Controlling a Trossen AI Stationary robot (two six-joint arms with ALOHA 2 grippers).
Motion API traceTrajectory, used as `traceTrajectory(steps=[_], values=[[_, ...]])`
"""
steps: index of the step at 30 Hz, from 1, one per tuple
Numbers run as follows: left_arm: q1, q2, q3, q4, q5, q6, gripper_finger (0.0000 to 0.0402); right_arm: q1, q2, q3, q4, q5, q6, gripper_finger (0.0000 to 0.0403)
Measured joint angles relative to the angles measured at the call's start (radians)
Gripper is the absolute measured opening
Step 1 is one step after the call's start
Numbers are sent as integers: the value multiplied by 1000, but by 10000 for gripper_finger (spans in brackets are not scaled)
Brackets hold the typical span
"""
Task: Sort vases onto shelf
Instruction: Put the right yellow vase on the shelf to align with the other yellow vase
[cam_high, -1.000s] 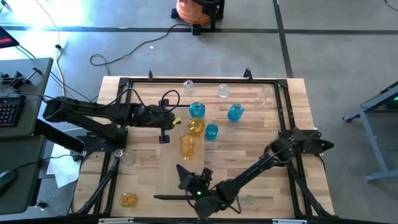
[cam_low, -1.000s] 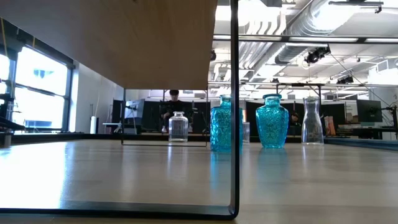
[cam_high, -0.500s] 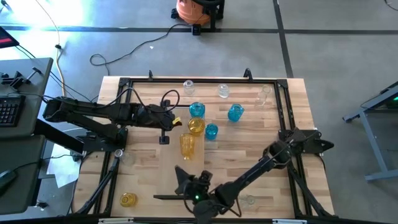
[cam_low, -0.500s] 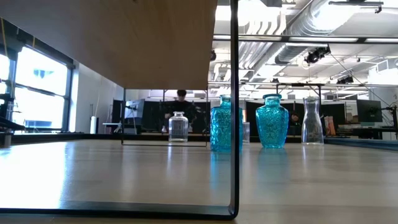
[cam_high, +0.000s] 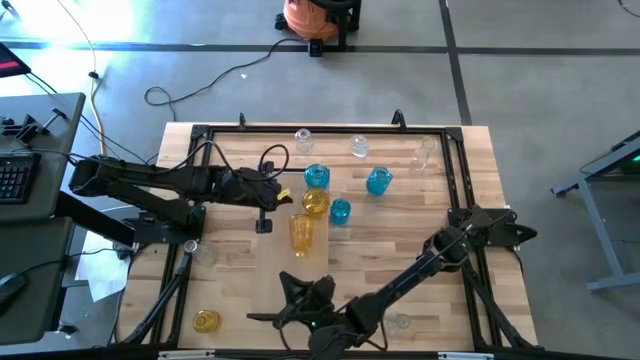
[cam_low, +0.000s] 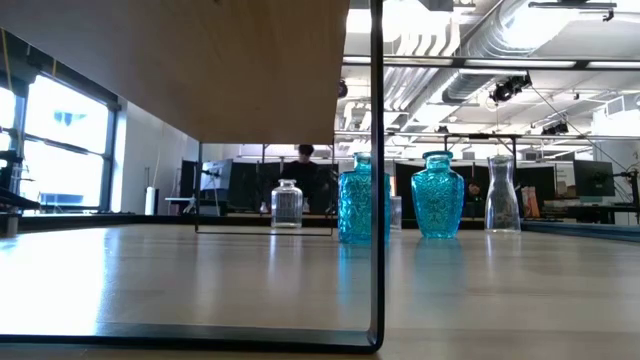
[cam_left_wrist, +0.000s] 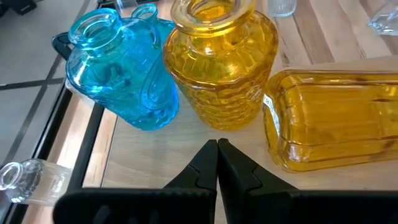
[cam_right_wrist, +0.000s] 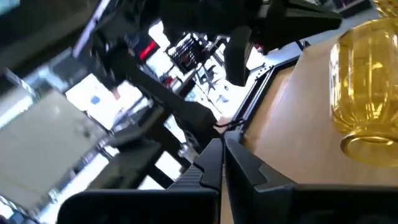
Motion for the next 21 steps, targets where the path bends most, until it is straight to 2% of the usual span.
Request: traceTrajectory(steps=[4,7,14,21], values=[[0,0,0,-1,1,-17,0,2,-1,0,-153,-62,22,0],[0,0,0,-2,1,-18,0,2,-2,0,-283,-147,123,0],[0,0,0,-13,1,-21,0,2,-20,31,-544,-360,251,0],[0,0,0,-29,1,-38,0,6,-25,246,-1156,-442,386,0]])
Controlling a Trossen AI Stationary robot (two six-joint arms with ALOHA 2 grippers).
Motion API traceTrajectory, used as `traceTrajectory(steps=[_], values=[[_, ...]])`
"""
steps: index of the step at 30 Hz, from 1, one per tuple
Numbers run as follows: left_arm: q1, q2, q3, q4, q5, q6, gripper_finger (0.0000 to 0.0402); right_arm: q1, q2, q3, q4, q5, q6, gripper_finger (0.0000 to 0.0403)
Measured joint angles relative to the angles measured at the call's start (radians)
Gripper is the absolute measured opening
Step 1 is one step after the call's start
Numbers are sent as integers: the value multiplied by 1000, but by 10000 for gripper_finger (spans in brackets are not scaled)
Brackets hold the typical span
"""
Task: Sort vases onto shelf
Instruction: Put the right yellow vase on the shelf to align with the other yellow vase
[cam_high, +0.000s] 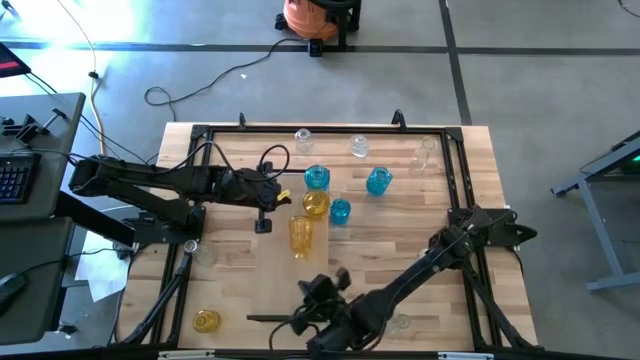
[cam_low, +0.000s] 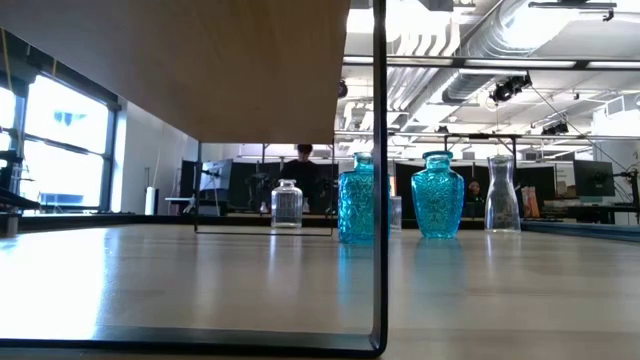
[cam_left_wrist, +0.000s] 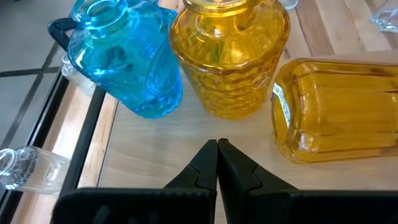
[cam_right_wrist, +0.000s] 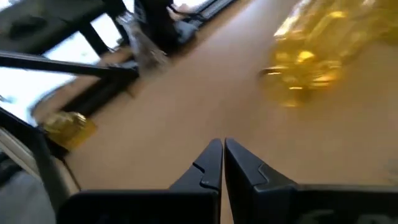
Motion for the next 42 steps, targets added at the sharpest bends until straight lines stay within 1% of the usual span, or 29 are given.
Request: traceTrajectory(steps=[3,5,9,14,18,22,27,29,35,42], values=[[0,0,0,0,0,-7,0,-2,7,8,-102,-29,16,0],[0,0,0,0,0,-7,0,-6,9,5,-103,-51,4,0],[0,0,0,3,0,-8,0,-26,8,7,-99,-141,-77,0],[0,0,0,7,4,-8,0,-59,9,7,-99,-163,-174,1],[5,0,0,8,4,-8,0,-81,6,7,-109,-208,-217,13],[17,0,0,7,4,-8,0,-86,6,9,-115,-196,-224,39],[36,0,0,7,52,-9,0,-87,7,10,-114,-189,-201,78],[39,0,0,7,55,-9,0,-87,7,10,-108,-178,-199,89],[43,0,0,8,61,-9,0,-88,-5,22,-101,-153,-202,94],[42,0,0,7,82,-33,0,-87,-23,22,-162,-147,-198,94]])
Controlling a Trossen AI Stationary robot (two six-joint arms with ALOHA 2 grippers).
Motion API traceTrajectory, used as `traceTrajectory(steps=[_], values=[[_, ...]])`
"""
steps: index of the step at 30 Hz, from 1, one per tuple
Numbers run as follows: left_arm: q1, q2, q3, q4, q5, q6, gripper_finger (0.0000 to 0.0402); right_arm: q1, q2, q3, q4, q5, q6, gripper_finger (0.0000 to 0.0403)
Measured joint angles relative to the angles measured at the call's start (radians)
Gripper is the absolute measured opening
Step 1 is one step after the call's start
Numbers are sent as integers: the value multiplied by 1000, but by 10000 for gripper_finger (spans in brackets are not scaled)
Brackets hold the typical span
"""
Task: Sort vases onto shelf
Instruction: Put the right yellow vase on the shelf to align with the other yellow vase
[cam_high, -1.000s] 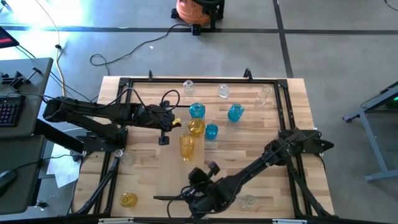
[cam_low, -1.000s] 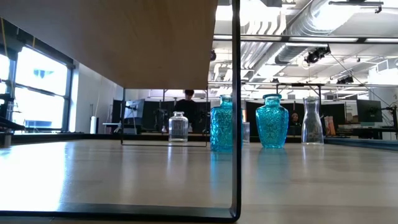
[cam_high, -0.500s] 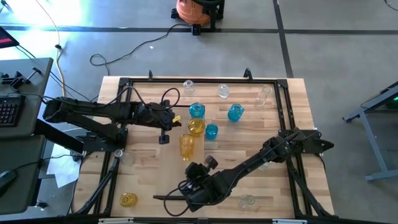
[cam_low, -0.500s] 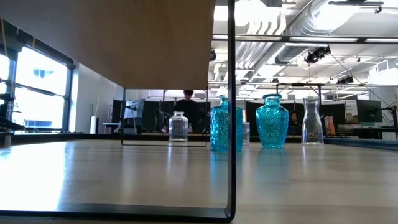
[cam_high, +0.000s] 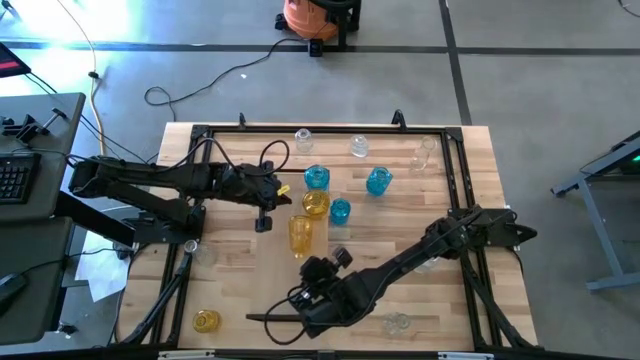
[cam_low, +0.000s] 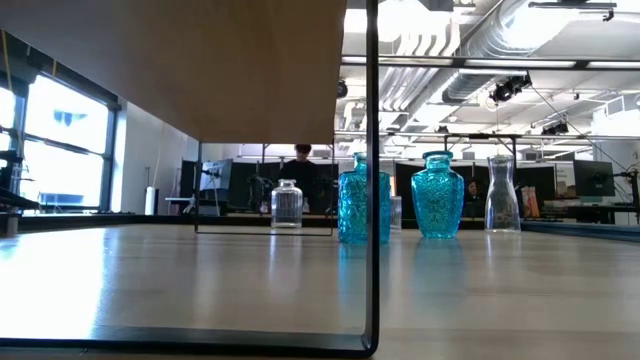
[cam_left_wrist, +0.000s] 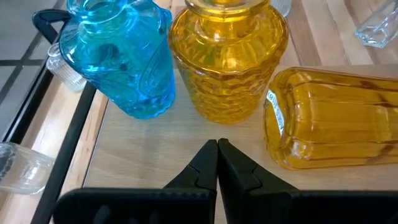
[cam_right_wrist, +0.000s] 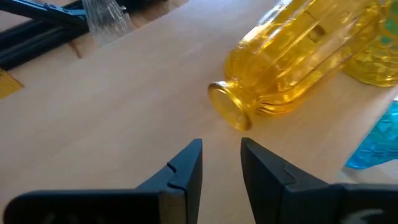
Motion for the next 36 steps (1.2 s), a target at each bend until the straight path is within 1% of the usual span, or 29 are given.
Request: traceTrajectory(steps=[4,12,19,24,31,36], values=[[0,0,0,-1,0,-1,0,-6,-5,0,-35,1,4,94],[0,3,0,1,0,-2,0,-22,-5,0,-40,47,1,94],[0,54,-1,10,14,-1,0,-33,-5,0,-38,54,-3,94],[0,92,-1,62,18,0,0,-32,-5,0,-32,54,0,94],[0,98,-1,76,22,17,0,-36,-5,0,-17,58,4,94],[0,98,-1,76,114,-6,0,-42,-5,0,-12,75,-1,94]])
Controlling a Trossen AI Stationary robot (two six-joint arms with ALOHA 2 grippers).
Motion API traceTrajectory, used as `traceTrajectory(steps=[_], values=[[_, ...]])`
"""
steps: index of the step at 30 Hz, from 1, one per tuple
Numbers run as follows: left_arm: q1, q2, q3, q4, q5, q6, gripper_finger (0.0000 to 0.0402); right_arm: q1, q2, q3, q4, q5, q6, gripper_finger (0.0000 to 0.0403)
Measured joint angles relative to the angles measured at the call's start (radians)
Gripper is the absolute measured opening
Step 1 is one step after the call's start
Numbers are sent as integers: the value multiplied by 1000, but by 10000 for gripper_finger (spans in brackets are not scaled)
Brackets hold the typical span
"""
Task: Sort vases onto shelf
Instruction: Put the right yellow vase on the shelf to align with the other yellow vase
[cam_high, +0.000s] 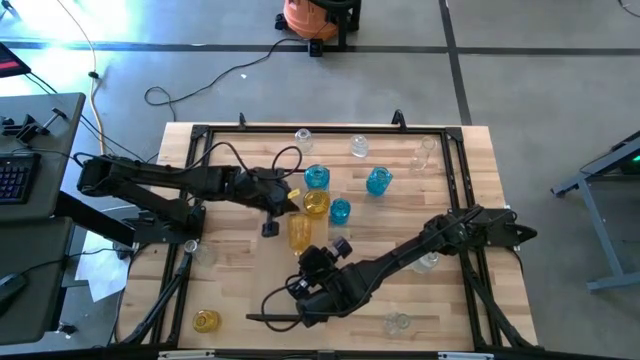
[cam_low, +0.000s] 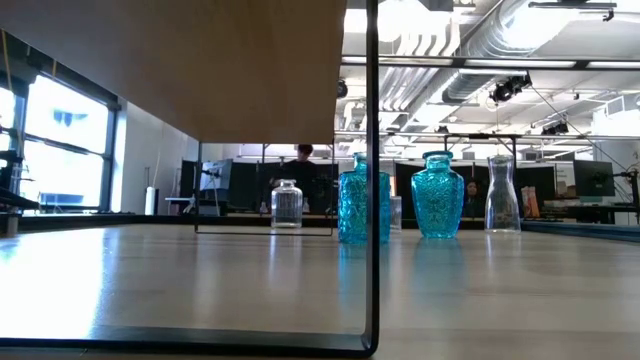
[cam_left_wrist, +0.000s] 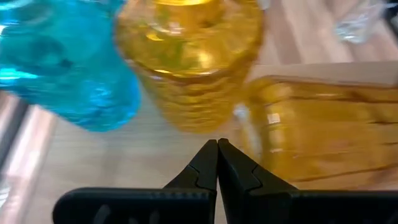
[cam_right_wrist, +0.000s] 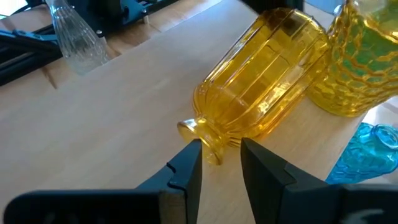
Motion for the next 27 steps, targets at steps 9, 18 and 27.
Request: traceTrajectory(steps=[9,18,27], values=[[0,0,0,-10,31,-21,0,-1,0,0,2,0,0,94],[0,0,0,-24,81,-49,0,0,0,0,2,-5,-3,93],[0,0,2,-31,124,-59,0,1,0,0,24,-42,-69,8]])
